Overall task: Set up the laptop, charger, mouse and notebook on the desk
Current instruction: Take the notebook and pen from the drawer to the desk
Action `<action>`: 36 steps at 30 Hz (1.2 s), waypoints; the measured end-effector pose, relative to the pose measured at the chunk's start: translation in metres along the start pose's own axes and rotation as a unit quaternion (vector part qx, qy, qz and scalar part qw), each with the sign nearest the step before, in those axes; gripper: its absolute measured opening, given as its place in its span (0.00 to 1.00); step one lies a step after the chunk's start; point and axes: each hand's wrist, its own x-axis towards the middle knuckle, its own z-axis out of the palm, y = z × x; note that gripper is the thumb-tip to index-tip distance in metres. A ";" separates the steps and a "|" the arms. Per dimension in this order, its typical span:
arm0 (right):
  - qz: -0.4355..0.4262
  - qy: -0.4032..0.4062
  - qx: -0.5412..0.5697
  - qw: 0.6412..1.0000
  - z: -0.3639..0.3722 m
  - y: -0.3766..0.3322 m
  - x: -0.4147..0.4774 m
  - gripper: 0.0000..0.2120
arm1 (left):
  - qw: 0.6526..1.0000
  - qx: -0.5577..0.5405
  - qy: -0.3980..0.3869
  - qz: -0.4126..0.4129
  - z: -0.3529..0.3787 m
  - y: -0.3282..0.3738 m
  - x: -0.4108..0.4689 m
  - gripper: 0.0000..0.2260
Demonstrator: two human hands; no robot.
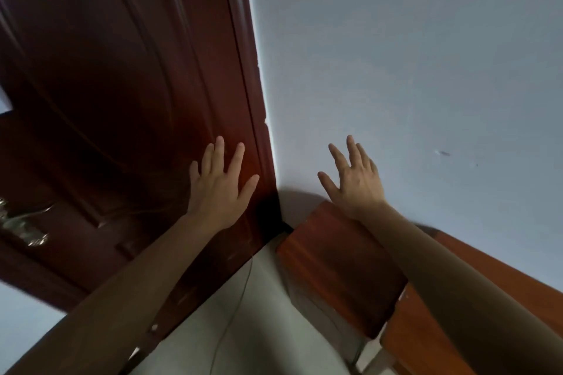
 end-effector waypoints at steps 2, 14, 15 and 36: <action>0.018 0.012 -0.003 1.000 0.004 -0.001 0.028 0.32 | 1.000 -0.015 0.000 0.011 0.010 -0.009 0.041 0.32; 0.315 -0.017 -0.009 0.949 0.079 0.021 0.037 0.36 | 0.961 -0.158 -0.154 0.166 0.164 -0.007 0.185 0.36; 0.359 -0.022 -0.005 0.933 0.090 0.017 0.028 0.37 | 0.952 -0.167 -0.179 0.185 0.179 -0.006 0.189 0.36; 0.663 -0.122 0.214 0.707 0.402 0.010 -0.219 0.20 | 0.838 -0.293 -0.458 -0.044 0.492 -0.037 -0.039 0.42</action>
